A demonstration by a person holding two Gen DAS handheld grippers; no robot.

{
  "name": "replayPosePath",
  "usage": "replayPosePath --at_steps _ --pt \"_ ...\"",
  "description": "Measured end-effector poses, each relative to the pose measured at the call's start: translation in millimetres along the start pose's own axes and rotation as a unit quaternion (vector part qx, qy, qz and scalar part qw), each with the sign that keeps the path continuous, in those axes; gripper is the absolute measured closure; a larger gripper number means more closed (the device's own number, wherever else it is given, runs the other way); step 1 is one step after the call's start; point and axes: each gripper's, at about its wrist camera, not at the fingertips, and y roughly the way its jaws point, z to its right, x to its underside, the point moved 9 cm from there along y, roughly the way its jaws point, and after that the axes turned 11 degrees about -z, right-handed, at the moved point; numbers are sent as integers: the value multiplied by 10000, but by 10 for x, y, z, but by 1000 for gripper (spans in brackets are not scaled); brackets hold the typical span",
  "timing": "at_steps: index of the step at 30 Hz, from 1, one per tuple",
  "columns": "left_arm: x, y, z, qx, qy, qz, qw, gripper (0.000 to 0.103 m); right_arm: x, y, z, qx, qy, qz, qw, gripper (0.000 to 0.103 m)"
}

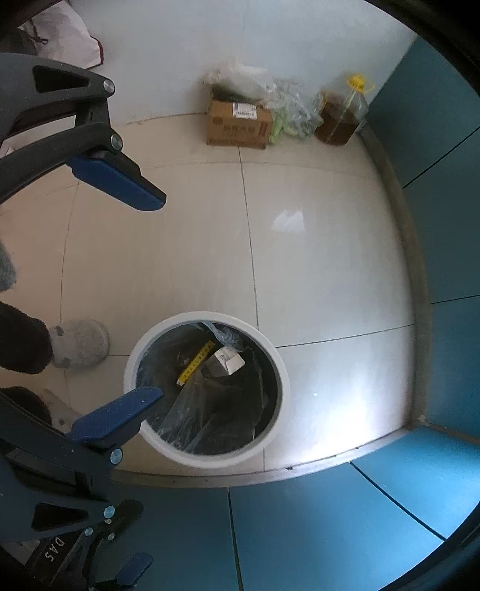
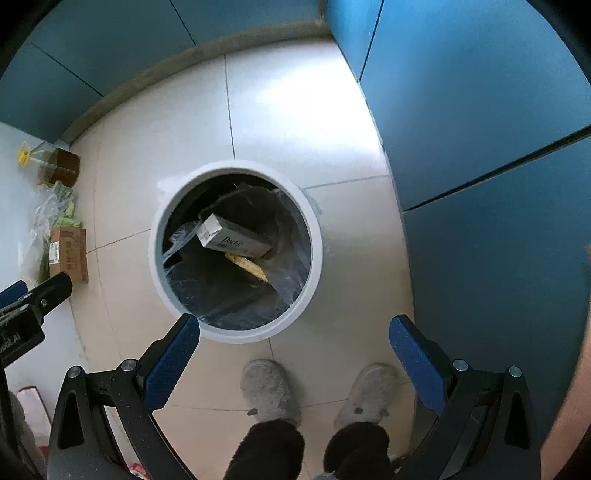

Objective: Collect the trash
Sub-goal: 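Carry both boxes to the white bin and open both tools to drop them, then grasp the white barcode box with the left tool while the right tool grasps a plastic wrapper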

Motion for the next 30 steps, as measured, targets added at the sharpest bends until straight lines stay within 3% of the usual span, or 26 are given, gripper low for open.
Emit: replayPosePath --at_steps 11,20,27,30 --pt "649 -1503 -85 223 26 422 9989 6 709 -1744 -154 -96 -233 602 9979 0" --pt "1238 -2732 -128 441 -18 731 9963 6 1337 -3267 -45 -395 -332 1033 9933 0" --pt "1317 -3352 -108 273 -93 1092 9936 6 1570 -4054 109 -736 -281 1307 9883 0" --pt "1255 -3646 68 170 -82 1289 9915 6 1547 -4339 308 -1012 -68 1483 9837 0"
